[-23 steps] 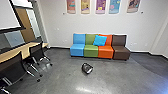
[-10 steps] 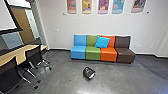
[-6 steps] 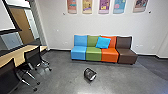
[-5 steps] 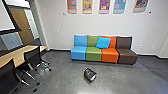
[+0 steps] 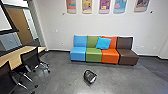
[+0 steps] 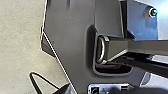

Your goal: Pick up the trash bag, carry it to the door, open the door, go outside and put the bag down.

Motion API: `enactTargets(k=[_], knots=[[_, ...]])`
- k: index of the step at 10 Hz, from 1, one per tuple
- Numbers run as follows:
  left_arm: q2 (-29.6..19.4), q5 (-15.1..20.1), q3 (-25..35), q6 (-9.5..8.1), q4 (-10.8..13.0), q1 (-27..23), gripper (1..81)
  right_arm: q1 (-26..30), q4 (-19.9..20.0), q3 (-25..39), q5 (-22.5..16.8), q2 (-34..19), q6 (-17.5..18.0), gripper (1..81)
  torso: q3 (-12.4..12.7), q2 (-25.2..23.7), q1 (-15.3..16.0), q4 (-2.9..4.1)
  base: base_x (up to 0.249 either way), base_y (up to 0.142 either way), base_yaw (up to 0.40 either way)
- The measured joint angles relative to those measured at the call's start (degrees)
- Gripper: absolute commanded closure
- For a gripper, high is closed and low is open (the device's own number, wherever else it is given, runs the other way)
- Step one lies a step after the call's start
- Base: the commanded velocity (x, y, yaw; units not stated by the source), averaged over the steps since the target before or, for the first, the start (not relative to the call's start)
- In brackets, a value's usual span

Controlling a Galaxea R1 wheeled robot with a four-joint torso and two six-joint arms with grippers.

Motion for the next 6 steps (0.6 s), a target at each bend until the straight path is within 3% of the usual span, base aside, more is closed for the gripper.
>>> enactTargets(k=[6], knots=[[0.0, 0.0, 0.0, 0.00, 0.0, 0.0, 1.0, 0.0, 0.0, 0.0, 0.0, 0.0, 0.0, 1.0, 0.0, 0.0, 0.0, 0.00, 0.125, 0.000, 0.000]])
